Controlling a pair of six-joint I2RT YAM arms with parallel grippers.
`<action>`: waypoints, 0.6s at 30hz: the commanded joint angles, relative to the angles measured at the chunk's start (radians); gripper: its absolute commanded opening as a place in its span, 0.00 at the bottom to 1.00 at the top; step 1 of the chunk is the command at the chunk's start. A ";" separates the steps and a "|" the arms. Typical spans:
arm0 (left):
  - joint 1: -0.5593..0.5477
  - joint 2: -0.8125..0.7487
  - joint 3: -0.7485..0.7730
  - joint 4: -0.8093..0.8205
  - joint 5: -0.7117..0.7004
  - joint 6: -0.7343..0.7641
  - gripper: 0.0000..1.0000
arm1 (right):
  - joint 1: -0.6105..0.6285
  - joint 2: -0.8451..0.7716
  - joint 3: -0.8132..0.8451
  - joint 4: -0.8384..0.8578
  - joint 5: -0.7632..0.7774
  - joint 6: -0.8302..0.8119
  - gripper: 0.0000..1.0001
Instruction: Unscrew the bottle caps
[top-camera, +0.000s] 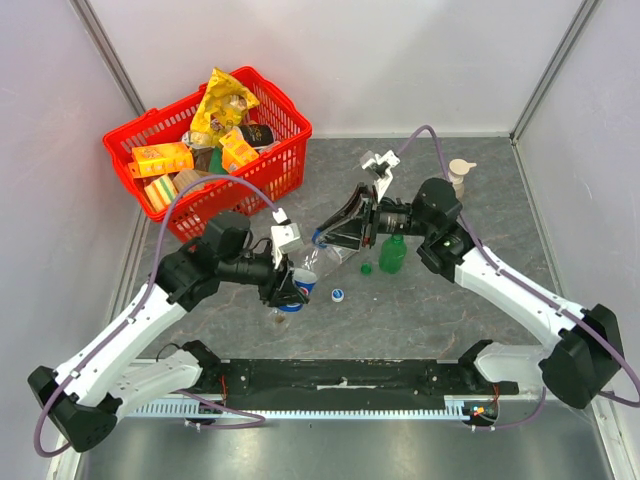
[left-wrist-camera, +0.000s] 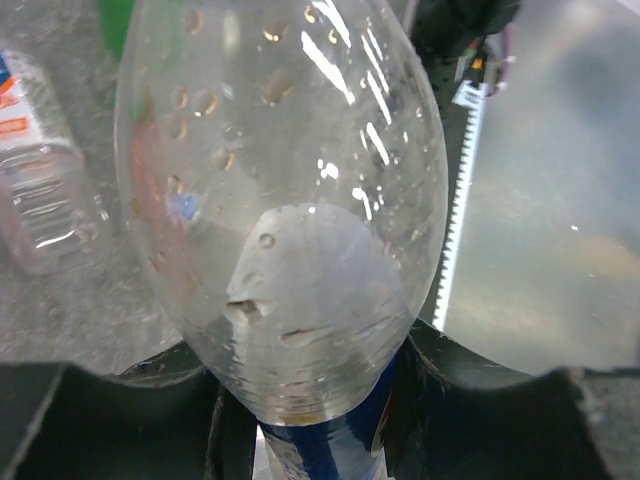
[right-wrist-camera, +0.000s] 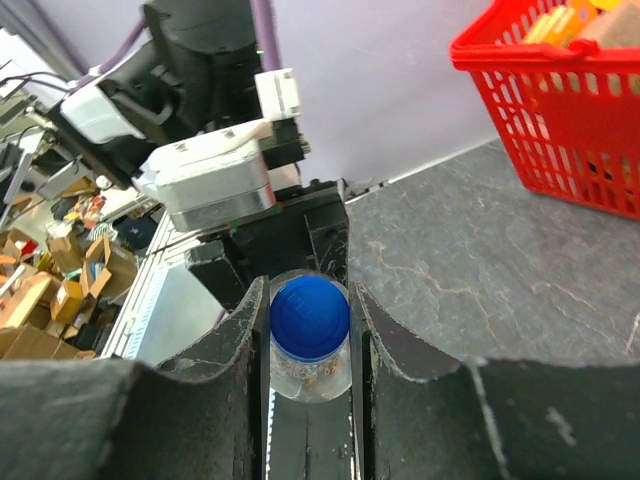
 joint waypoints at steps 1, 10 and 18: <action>-0.007 -0.042 0.087 0.047 0.237 0.051 0.02 | 0.017 -0.037 -0.028 0.062 -0.079 -0.069 0.00; -0.007 -0.039 0.133 0.076 0.518 0.049 0.02 | 0.024 -0.097 -0.097 0.404 -0.182 0.110 0.00; -0.009 -0.007 0.138 0.217 0.680 -0.001 0.02 | 0.057 -0.115 -0.127 0.606 -0.201 0.193 0.00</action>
